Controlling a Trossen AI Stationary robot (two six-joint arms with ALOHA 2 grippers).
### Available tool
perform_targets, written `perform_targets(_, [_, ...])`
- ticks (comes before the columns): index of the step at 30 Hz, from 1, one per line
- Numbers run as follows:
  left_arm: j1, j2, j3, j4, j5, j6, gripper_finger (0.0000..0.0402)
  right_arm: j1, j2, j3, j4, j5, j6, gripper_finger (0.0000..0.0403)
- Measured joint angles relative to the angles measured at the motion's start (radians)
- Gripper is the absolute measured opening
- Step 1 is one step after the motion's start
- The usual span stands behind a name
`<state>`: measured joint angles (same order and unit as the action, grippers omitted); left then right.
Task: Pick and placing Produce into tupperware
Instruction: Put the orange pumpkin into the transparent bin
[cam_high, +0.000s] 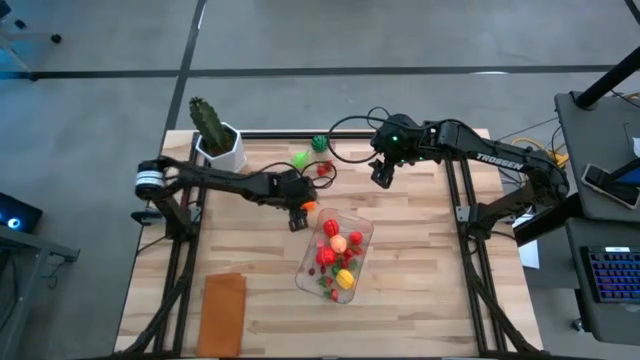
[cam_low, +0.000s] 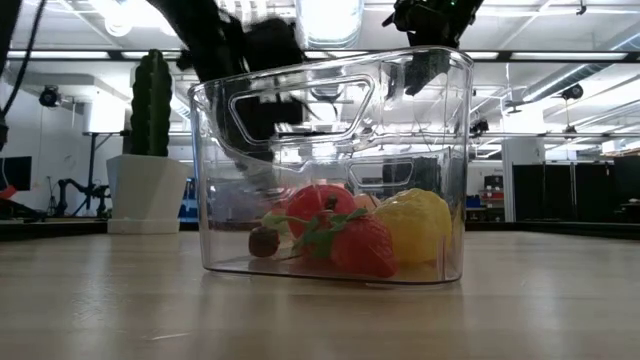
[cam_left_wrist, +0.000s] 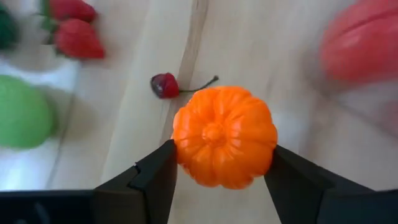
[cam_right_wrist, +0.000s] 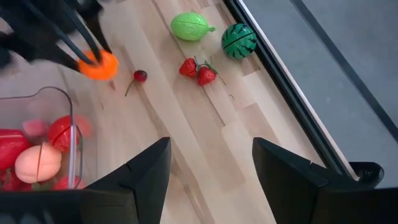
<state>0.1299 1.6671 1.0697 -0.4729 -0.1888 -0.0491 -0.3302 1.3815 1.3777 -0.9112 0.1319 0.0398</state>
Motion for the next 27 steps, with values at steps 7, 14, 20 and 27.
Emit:
perform_targets(7, [-0.098,-0.249,0.043,0.056,0.156,-0.102,0.0208,0.0,0.0,0.0,-0.005,0.0,-0.036,0.0219])
perform_targets(14, [-0.248,-0.212,0.057,0.274,0.169,-0.28,0.0209,0.0,0.0,0.0,-0.054,-0.002,-0.074,0.0219])
perform_targets(20, [-0.266,-0.03,0.079,0.338,0.282,-0.576,0.0213,0.007,-0.006,0.0,-0.05,-0.008,-0.078,0.0219])
perform_targets(27, [-0.256,-0.025,0.091,0.395,0.294,-0.6,0.027,0.017,-0.014,0.001,-0.056,-0.011,-0.07,0.0219])
